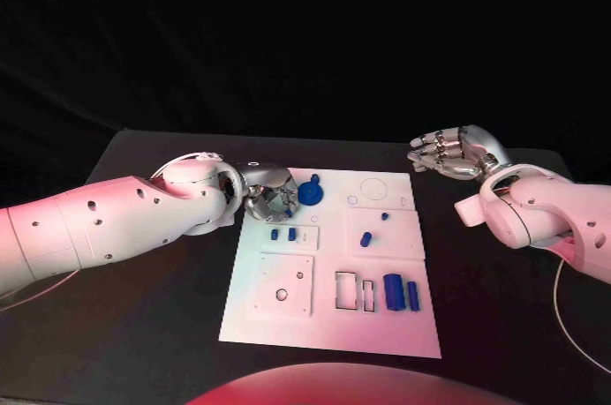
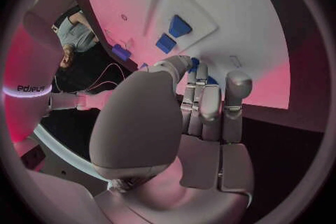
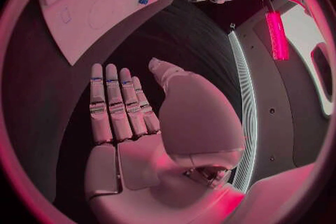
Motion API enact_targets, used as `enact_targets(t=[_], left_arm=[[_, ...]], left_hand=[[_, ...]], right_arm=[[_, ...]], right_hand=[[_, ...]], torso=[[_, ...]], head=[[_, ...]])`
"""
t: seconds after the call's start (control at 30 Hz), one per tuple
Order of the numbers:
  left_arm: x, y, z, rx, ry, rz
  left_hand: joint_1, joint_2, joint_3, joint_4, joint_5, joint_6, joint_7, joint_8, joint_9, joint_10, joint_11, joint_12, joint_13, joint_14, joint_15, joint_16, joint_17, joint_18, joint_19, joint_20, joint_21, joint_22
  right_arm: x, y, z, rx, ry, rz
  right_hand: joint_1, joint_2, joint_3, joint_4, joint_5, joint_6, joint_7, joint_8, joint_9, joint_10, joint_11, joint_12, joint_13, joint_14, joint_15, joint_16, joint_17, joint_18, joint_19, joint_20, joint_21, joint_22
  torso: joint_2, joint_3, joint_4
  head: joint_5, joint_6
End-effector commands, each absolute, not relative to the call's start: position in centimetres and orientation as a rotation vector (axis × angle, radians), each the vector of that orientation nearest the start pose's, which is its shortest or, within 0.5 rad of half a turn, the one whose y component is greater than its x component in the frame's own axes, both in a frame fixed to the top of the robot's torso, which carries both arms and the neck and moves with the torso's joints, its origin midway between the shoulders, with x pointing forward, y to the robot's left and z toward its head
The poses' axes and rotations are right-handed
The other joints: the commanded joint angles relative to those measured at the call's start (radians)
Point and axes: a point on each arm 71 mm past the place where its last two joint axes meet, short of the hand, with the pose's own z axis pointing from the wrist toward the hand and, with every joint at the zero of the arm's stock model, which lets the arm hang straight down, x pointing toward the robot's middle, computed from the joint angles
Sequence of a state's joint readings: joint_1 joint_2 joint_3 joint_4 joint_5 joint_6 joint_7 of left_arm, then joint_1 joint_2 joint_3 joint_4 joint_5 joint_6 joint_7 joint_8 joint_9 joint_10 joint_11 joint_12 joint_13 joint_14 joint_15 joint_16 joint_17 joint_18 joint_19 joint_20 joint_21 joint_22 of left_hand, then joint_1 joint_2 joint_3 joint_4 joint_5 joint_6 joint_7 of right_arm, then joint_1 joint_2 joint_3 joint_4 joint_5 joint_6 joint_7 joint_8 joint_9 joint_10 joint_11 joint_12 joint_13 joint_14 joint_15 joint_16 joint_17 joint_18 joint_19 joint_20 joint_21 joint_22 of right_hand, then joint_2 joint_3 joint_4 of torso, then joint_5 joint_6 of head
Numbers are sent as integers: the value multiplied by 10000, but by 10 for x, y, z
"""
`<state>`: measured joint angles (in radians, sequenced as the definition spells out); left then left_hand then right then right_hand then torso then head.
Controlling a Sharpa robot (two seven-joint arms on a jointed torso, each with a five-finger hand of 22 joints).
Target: Assemble the parts on the task board
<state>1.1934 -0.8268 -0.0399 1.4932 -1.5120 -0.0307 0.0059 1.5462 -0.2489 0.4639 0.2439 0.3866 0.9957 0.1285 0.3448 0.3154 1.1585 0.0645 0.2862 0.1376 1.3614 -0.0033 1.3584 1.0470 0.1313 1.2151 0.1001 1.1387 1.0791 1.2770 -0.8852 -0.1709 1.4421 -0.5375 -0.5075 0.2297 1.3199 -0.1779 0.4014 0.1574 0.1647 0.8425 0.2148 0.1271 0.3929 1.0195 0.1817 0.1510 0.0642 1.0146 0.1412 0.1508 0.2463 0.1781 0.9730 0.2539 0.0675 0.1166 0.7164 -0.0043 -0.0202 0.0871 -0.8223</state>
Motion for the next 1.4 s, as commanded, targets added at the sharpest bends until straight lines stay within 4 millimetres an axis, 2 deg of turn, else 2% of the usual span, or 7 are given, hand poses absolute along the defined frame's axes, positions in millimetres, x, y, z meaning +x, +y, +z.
enact_targets(t=[0.03, 0.23, 0.53, 0.83, 1.1, 1.2, 1.4], left_arm=[[478, 190, -207, 4011, 19179, -6804], [478, 190, -208, 4004, 19182, -6783], [479, 190, -207, 3987, 19105, -6815], [479, 191, -207, 3956, 19039, -6835], [479, 191, -206, 3882, 18962, -6843], [479, 192, -206, 3864, 18952, -6833], [479, 193, -206, 3816, 18927, -6813]], left_hand=[[-46, -24, 16, -31, -33, 60, -13, -34, 12, 64, 4, -66, 11, -30, 11, -7, -18, -37, -11, 54, -21, 2], [-87, -90, -21, -39, -35, 10, 21, -113, -3, -30, 59, -226, -4, -104, 42, -52, -149, -15, -108, 66, -115, -84], [-177, -210, -46, -13, -17, -263, 75, -413, -83, -398, 217, -597, -47, -299, 176, -136, -448, 22, -288, 155, -282, -218], [-255, -268, -77, 31, -16, -314, 103, -506, -102, -564, 295, -736, -65, -426, 245, -200, -655, 57, -403, 194, -406, -332], [-328, -345, -125, 79, 5, -622, 103, -772, -186, -736, 378, -867, -67, -556, 322, -240, -846, 80, -488, 244, -508, -407], [-349, -367, -172, 91, 12, -739, 221, -884, -223, -907, 433, -946, -87, -710, 368, -335, -1107, 124, -637, 270, -689, -580], [-366, -376, -234, 106, 15, -851, 176, -989, -260, -1055, 492, -1010, -109, -789, 420, -358, -1224, 137, -703, 307, -771, -646]], right_arm=[[500, -259, -188, 6219, 15257, 10200], [500, -259, -188, 6224, 15255, 10189], [500, -260, -188, 6228, 15259, 10184], [500, -260, -189, 6234, 15263, 10177], [500, -260, -189, 6242, 15259, 10166], [500, -260, -189, 6244, 15252, 10160], [500, -260, -189, 6247, 15246, 10153]], right_hand=[[-59, 63, -36, -5, 58, -27, 372, -46, -9, 15, 74, -68, -2, 48, 44, -27, -9, 62, -13, 21, -18, -9], [-64, 71, -49, -14, 56, -22, 373, -53, -16, 19, 74, -74, -2, 58, 44, -36, -24, 62, -8, 21, -17, -30], [-64, 71, -49, -14, 56, -22, 373, -53, -16, 19, 74, -74, -2, 58, 44, -36, -24, 62, -8, 21, -17, -30], [-64, 71, -49, -14, 56, -22, 373, -53, -16, 19, 74, -74, -2, 58, 44, -36, -24, 62, -8, 21, -17, -30], [-71, 76, -62, -21, 54, -21, 374, -61, -23, 18, 75, -81, -3, 63, 45, -47, -40, 61, -6, 22, -16, -50], [-72, 76, -64, -23, 54, -21, 374, -63, -24, 17, 76, -83, -3, 63, 46, -50, -44, 61, -6, 22, -17, -54], [-72, 76, -64, -23, 54, -21, 374, -63, -24, 17, 76, -83, -3, 63, 46, -50, -44, 61, -6, 22, -17, -54]], torso=[[-4, -2, 2], [0, -3, -3], [-3, -4, 2], [-3, -3, -4], [-5, -3, -2], [-5, -3, -2], [-3, -1, -4]], head=[[-1, -9], [5, -14], [9, -17], [19, -10], [23, 1], [23, 1], [16, -13]])
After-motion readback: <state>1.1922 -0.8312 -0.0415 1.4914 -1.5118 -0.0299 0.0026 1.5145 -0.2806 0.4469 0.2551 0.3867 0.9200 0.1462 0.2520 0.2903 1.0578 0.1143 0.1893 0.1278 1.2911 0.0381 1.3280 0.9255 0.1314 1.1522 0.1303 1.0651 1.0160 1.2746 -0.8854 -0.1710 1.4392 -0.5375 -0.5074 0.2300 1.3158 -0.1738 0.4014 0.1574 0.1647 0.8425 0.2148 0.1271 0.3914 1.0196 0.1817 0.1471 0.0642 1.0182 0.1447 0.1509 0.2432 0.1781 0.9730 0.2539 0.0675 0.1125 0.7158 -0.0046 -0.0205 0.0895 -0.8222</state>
